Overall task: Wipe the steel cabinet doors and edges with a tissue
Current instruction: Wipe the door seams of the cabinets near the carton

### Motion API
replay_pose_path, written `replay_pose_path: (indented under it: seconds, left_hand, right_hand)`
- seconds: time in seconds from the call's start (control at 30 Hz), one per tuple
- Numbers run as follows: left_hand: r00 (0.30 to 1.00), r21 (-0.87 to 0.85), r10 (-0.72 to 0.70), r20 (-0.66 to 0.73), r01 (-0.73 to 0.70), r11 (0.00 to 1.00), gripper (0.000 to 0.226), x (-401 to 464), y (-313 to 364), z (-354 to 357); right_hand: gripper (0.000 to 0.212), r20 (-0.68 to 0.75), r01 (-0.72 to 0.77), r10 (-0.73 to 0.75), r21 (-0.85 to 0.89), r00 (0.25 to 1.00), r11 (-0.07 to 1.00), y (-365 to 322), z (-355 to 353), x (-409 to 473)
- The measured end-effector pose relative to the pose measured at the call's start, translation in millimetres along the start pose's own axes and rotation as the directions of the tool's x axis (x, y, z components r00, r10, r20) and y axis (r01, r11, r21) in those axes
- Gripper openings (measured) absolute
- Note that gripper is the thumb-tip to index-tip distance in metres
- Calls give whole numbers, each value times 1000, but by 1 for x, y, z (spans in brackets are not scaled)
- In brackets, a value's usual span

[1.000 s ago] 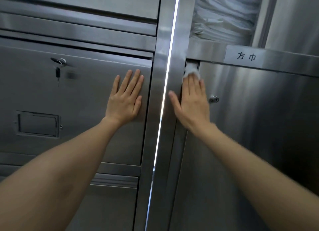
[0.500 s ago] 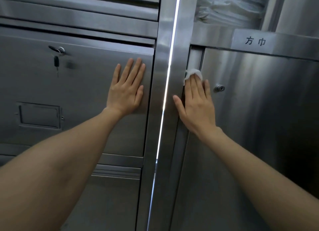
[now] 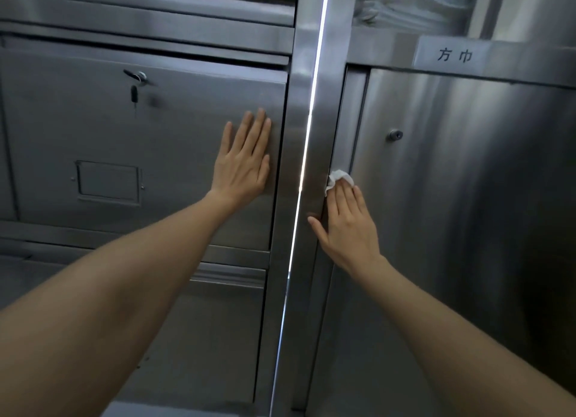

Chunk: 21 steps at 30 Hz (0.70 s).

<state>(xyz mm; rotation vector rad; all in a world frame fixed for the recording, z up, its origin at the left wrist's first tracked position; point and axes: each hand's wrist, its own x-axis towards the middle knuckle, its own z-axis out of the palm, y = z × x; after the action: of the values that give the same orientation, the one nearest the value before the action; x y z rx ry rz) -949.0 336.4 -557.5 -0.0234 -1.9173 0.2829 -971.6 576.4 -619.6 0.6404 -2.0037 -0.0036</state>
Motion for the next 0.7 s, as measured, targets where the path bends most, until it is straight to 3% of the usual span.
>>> replay_pose_path:
  seconds: [0.27, 0.53, 0.7]
  left_hand:
    - [996, -108, -85, 40, 89, 990, 65, -166, 60, 64]
    - [986, -44, -92, -138, 86, 995, 63, -175, 62, 106]
    - [984, -47, -85, -158, 78, 996, 61, -175, 62, 104]
  right_hand:
    - [80, -48, 54, -56, -55, 997, 997, 11, 14, 2]
    - [69, -149, -78, 99, 138, 984, 987, -16, 49, -36]
    - [70, -42, 73, -73, 0, 996, 997, -21, 81, -110]
